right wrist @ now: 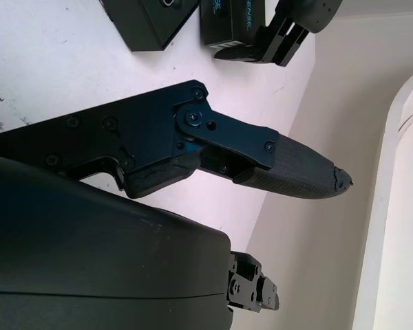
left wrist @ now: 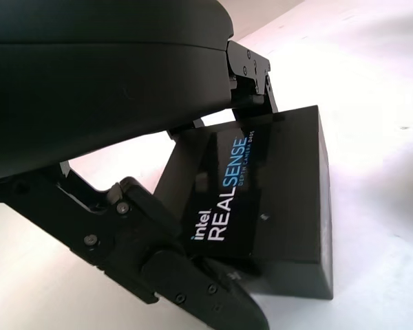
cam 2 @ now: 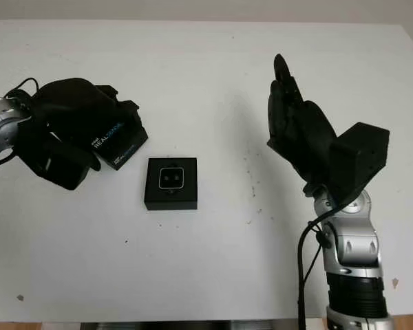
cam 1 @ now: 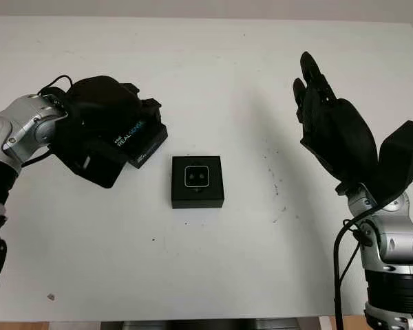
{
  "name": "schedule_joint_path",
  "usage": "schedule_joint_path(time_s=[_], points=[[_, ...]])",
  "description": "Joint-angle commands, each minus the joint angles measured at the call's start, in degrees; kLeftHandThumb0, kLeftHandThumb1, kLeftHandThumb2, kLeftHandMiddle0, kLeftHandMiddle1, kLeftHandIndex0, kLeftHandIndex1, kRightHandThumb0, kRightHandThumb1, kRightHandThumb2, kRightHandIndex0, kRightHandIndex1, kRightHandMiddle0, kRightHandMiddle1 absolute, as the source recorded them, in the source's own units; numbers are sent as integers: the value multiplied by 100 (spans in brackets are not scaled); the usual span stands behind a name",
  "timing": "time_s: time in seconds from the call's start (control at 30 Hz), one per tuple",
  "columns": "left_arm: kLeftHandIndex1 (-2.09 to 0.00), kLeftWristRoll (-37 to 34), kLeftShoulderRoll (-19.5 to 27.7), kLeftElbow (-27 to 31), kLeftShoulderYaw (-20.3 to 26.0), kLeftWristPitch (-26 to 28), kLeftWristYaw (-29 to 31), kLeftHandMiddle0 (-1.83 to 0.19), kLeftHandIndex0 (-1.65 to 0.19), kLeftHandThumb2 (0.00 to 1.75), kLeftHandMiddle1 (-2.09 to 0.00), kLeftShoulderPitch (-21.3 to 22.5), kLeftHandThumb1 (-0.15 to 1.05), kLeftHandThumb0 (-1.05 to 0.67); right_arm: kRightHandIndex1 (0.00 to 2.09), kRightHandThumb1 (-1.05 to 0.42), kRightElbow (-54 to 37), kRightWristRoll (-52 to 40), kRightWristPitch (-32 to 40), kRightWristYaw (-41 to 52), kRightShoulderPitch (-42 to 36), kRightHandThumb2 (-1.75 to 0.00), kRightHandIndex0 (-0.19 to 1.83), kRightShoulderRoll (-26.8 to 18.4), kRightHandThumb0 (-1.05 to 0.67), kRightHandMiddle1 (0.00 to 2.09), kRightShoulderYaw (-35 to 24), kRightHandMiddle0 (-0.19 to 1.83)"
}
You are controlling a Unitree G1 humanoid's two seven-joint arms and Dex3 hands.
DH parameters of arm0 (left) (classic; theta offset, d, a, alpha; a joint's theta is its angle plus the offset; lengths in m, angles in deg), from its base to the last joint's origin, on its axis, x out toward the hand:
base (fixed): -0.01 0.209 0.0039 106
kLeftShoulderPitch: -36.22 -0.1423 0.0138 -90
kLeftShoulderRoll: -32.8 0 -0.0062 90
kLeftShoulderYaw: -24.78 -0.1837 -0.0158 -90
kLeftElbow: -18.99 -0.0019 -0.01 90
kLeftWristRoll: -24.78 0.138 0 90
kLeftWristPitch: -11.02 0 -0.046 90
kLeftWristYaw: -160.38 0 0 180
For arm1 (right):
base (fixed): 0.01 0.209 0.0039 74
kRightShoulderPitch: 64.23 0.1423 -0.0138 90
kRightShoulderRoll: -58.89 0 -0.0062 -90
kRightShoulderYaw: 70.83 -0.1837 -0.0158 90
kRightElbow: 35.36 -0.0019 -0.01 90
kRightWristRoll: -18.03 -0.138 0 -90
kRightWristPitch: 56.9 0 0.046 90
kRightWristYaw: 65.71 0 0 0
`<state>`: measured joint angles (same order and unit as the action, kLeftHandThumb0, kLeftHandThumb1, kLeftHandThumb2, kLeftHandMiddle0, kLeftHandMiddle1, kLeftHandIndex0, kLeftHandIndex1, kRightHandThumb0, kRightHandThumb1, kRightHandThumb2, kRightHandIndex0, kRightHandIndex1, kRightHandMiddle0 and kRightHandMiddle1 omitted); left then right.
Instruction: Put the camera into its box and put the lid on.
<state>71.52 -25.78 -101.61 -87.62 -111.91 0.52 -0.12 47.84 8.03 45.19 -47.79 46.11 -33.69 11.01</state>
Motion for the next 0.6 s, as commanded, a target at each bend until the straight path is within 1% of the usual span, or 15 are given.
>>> schedule_joint_path(time_s=[0.0,0.07,0.17,0.2,0.23,0.27,0.3,0.37,0.4,0.43,0.5,0.57], points=[[-209,-339,35,376,200,178,264,-95,-47,33,-209,-274,105,-40,0,-105,-5,15,-58,14,-62,-78,-19,-35,-76,0,14,-19],[-209,-683,39,696,396,345,479,-100,-51,35,-209,-383,105,-40,0,-105,-57,53,-7,-31,-82,-79,-19,-16,-76,0,39,-19],[-209,-1257,63,1108,664,605,932,-96,-51,35,-209,-479,105,-37,0,-105,-100,80,29,-82,-115,-80,-19,11,-76,0,71,-19],[-209,-1014,-112,319,473,447,476,-96,-51,34,-209,-287,105,-37,0,-105,-100,78,18,-99,-125,-80,-19,25,-76,0,76,-19],[-209,-905,-180,-30,398,335,260,-89,-41,35,-209,-188,105,-38,0,-105,-103,77,19,-122,-131,-80,-19,36,-76,0,83,-19],[-209,-943,-189,-105,417,262,226,-143,-105,56,-209,-144,105,-56,0,-105,-100,85,8,-149,-136,-80,-19,52,-76,0,91,-19],[-209,-1115,-158,12,510,206,320,-162,-123,62,-209,-149,105,-62,0,-105,-94,81,4,-163,-138,-80,-19,66,-76,0,95,-19],[-209,-1485,-48,500,712,259,655,-168,-120,59,-209,-217,105,-61,0,-105,-69,71,-23,-170,-140,-80,-19,79,-77,0,101,-19],[-209,-1672,7,733,798,308,828,-153,-98,53,-209,-246,105,-56,0,-105,-47,70,-61,-165,-142,-80,-19,86,-76,0,107,-19],[-209,-1807,56,961,872,396,983,-143,-88,50,-209,-279,105,-53,0,-105,-21,88,-111,-156,-144,-80,-19,81,-76,0,121,-19],[-209,-2013,100,1292,1003,555,1209,-125,-68,43,-209,-334,105,-48,0,-105,28,109,-196,-125,-142,-81,-19,72,-75,0,142,-19],[-209,-2124,110,1501,1092,678,1358,-118,-60,40,-209,-365,105,-47,0,-105,44,138,-218,-112,-138,-81,-19,57,-75,0,165,-19]])
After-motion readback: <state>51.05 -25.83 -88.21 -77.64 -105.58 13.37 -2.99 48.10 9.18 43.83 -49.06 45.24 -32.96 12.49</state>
